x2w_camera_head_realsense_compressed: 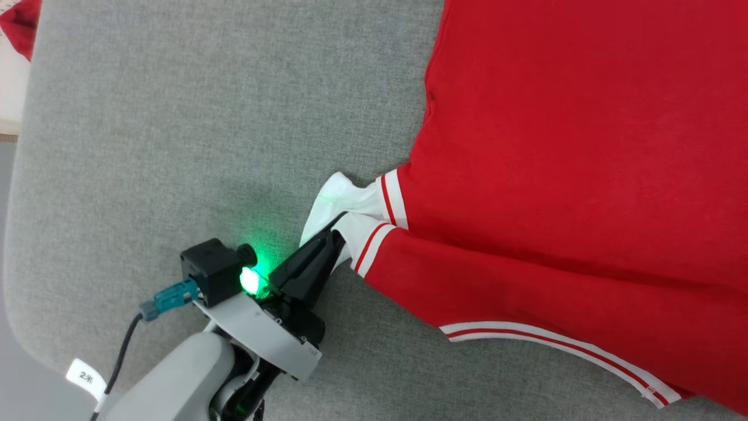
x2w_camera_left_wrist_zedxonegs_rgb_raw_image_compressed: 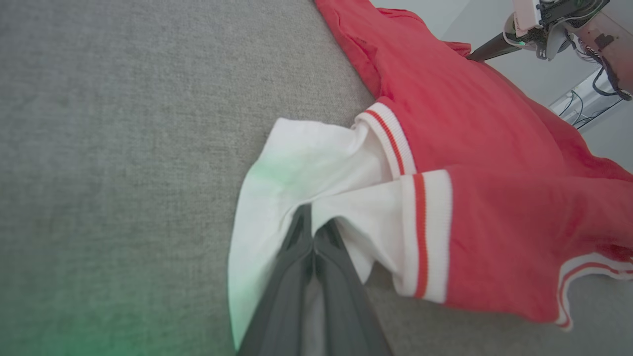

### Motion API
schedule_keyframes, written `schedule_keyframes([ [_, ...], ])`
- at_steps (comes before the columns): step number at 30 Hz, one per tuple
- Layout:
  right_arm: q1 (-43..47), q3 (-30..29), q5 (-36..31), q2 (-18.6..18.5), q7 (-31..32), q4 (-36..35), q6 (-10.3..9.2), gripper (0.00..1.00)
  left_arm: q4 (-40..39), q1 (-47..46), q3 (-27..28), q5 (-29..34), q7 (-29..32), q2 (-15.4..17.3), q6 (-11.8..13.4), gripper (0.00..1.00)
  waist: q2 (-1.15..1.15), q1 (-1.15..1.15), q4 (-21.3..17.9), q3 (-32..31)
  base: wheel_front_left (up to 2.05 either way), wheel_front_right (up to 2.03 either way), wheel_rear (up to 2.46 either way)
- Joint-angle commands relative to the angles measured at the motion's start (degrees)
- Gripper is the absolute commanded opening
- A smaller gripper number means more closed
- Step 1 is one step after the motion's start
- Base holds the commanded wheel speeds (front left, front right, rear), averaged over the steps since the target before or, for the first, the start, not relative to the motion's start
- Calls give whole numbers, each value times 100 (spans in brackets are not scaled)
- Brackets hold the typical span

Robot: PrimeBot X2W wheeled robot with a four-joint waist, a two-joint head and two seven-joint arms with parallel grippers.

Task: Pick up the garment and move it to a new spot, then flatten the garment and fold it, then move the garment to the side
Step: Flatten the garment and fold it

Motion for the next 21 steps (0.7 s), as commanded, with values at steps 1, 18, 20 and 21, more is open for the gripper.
schedule_keyframes([
  [1, 385, -24, 51, -35, 11, 189, -11, 0, 368, -60, -1, -14, 143, -19, 58, 0, 0, 0, -12, -66, 0, 0, 0],
  [18, 2974, 652, 2325, -771, -305, -1918, -10, 0, 82, 307, 184, -116, 131, 287, 210, 0, 0, 0, -725, -1376, 0, 0, 0],
  [20, 3403, 580, 2534, -902, -186, -2321, -9, 0, 40, 363, 187, -141, 158, 325, 252, 0, 0, 0, -823, -1493, 0, 0, 0],
  [21, 3634, 538, 2619, -956, -131, -2544, -10, 0, 23, 385, 183, -145, 172, 348, 265, 0, 0, 0, -867, -1549, 0, 0, 0],
])
